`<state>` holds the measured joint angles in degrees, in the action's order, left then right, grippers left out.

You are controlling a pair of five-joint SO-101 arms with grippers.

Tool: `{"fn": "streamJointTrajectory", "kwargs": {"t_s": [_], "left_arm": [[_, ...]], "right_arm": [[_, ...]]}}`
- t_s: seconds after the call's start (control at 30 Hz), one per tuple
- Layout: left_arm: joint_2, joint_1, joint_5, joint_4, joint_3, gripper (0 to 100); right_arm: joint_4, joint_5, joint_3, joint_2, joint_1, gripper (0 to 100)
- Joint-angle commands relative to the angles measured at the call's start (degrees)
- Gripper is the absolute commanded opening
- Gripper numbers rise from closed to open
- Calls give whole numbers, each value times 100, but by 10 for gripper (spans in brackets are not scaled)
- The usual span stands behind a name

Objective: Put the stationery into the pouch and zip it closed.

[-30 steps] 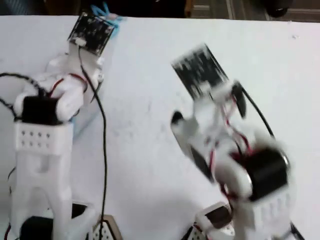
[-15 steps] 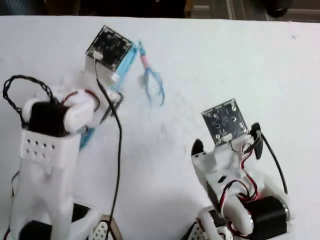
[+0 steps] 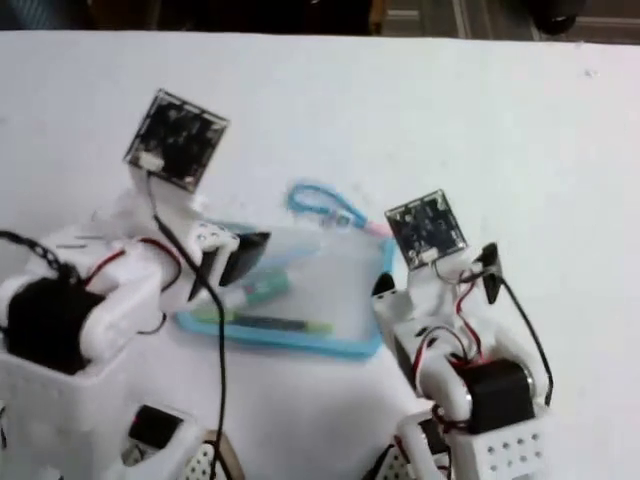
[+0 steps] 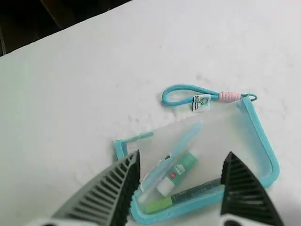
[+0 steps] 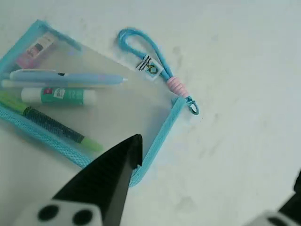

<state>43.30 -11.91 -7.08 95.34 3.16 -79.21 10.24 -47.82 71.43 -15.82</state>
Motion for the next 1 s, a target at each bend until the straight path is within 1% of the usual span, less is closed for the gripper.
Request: {"fn": "streamJointTrajectory", "kwargs": {"t_s": [0.0, 0.07, 0.13, 0.17, 0.23, 0.3, 0.37, 0.4, 0.43, 0.47, 0.5, 0.57, 0.63, 0.7, 0.83, 0.87, 0.97], "left_arm": [[180, 330, 308, 18, -79, 282], [233, 629, 316, -26, 114, 274], [295, 945, 316, -193, 554, 225], [374, 1077, 316, -308, 844, 187], [602, 1262, 316, -633, 1495, 100], [927, 1376, 264, -1037, 2145, 30], [1332, 1429, -141, -1424, 2769, 26], [1560, 1437, -334, -1609, 3095, 29], [1798, 1437, -475, -1829, 3402, 29], [2035, 1437, -589, -2057, 3754, 29], [2281, 1437, -659, -2295, 4114, 29], [2756, 1437, -703, -2804, 4888, 29], [3257, 1446, -695, -3235, 5591, 31], [3723, 1534, -686, -3622, 6268, 32], [4567, 1754, -686, -4396, 7516, 34], [4752, 1824, -686, -4536, 7780, 34], [5262, 2044, -677, -4677, 8369, 34]], "right_arm": [[268, -26, -290, 75, 31, 479], [382, -26, -475, 75, 31, 478], [497, -26, -668, 84, 31, 443], [541, -26, -756, 84, 31, 408], [646, -26, -870, 84, 31, 303], [787, -26, -905, 84, 31, 161], [866, -26, -914, 84, 31, 7], [857, -26, -923, 84, 31, 18], [848, -18, -985, 92, 31, 64], [804, 9, -1055, 110, 31, 90], [725, 18, -1178, 180, 22, 94], [655, 18, -1477, 479, 22, 64], [629, 18, -1785, 980, 31, 8], [655, 26, -2101, 1640, 31, 33], [681, 26, -2804, 3108, 22, 17], [655, 26, -2954, 3284, 22, 16], [690, 26, -3121, 3002, 31, 16]]}}
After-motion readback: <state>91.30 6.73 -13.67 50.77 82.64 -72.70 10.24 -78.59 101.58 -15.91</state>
